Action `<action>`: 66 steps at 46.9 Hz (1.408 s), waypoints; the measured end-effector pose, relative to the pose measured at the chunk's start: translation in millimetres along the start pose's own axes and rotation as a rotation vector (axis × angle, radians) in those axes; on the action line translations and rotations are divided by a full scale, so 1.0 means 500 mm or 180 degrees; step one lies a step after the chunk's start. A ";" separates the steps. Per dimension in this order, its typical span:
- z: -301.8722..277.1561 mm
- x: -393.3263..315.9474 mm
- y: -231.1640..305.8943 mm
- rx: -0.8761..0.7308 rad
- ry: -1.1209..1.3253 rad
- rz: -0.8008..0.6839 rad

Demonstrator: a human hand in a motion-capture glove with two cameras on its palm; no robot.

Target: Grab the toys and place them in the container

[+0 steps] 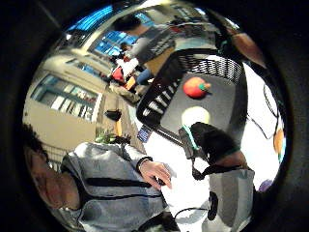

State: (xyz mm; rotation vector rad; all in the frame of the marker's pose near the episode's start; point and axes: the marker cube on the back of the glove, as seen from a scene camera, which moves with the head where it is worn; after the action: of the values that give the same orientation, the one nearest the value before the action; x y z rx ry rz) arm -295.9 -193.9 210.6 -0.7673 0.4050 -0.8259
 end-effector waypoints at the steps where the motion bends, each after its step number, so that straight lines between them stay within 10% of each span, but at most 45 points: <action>1: 0.002 0.025 0.021 0.0007 0.0000 0.0148; 17: 0.087 0.449 0.304 -0.0269 0.0220 0.2384; 37: 0.223 0.499 0.312 -0.0260 0.0203 0.2816; 53: 0.179 0.445 0.255 0.0108 0.0478 0.2368; 66: 0.016 0.106 0.036 0.0597 0.0249 0.0652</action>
State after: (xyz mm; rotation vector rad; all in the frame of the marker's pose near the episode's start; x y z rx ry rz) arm -249.2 -223.9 200.7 -0.5111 0.4608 -0.6915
